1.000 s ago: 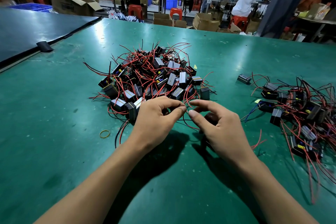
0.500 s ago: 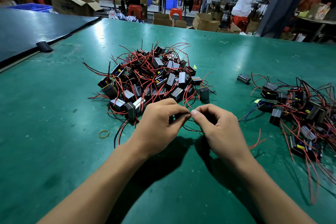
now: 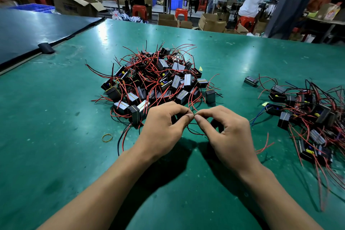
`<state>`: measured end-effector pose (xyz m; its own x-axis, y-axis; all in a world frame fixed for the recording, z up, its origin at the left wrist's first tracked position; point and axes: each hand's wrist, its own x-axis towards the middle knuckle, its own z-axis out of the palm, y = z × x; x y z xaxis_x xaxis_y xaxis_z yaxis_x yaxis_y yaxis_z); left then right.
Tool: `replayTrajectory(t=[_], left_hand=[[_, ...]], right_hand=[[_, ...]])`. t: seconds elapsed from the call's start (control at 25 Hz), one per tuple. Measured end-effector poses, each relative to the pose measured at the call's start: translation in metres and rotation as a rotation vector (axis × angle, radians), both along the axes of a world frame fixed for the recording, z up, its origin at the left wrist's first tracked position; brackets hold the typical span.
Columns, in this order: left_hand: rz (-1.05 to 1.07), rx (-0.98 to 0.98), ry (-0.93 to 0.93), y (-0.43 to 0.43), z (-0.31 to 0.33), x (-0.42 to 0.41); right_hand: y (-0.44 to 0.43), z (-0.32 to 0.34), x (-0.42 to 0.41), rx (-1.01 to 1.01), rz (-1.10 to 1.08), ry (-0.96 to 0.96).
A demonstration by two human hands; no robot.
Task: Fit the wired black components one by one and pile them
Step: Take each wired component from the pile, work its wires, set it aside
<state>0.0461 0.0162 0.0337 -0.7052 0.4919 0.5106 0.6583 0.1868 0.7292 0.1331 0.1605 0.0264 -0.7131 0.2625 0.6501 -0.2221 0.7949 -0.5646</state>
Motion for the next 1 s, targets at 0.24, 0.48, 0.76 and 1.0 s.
replayTrajectory(t=[0.24,0.48,0.76,1.0], left_hand=[[0.000,-0.022,-0.006,-0.002,0.000,-0.002],[-0.084,-0.062,0.021,-0.005,0.000,-0.007],[-0.155,-0.080,-0.014,-0.006,-0.001,-0.010],[-0.166,-0.076,0.025,-0.005,-0.001,-0.010]], right_hand=[[0.008,-0.004,0.003,0.326,0.025,0.022],[0.013,-0.004,0.004,0.389,0.004,0.040],[0.022,-0.010,-0.003,0.221,0.093,-0.016],[0.018,-0.003,-0.002,0.024,0.134,-0.065]])
